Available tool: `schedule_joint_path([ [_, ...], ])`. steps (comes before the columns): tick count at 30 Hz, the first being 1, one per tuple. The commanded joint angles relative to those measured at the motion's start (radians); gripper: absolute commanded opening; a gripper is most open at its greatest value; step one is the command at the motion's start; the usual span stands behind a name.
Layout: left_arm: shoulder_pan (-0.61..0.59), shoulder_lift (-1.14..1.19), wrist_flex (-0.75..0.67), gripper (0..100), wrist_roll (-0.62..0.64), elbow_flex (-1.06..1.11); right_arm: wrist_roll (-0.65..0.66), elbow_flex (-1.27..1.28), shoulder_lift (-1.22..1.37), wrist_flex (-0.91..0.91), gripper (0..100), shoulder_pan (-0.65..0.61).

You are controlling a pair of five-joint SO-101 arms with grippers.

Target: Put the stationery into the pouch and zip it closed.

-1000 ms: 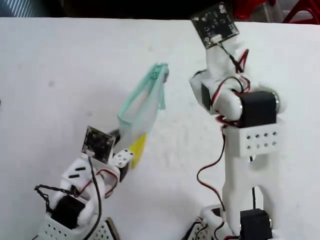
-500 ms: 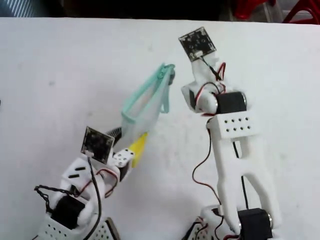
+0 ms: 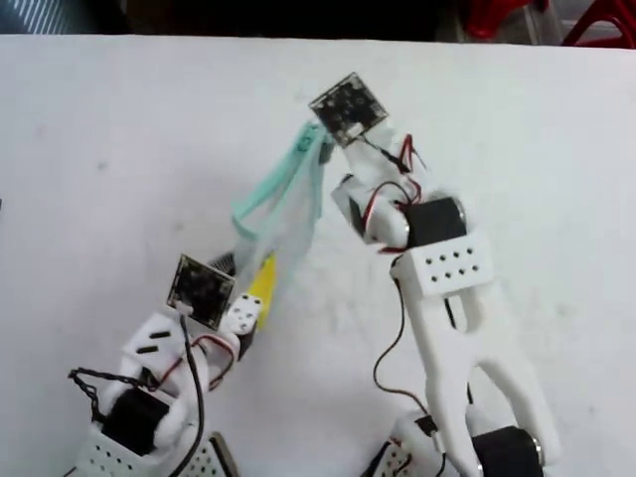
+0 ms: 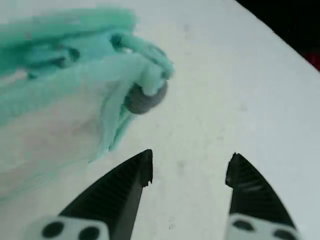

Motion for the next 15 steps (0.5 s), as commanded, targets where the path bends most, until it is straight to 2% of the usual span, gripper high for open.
schedule_joint_path([
  [1, 0.010, -0.008, -0.041, 3, -0.015, -0.051, 0.021, 0.021, -0.038, -0.133, 23.2, -0.010],
  [5, 0.007, -0.008, -0.037, 3, -0.018, -0.051, 0.011, 0.061, -0.028, -0.191, 23.1, -0.019],
  [9, 0.008, -0.008, -0.037, 3, -0.020, -0.051, -0.071, 0.068, -0.056, -0.186, 23.2, -0.027],
  [15, 0.008, -0.008, -0.037, 3, -0.020, -0.049, -0.068, 0.144, -0.151, -0.202, 23.1, -0.070],
])
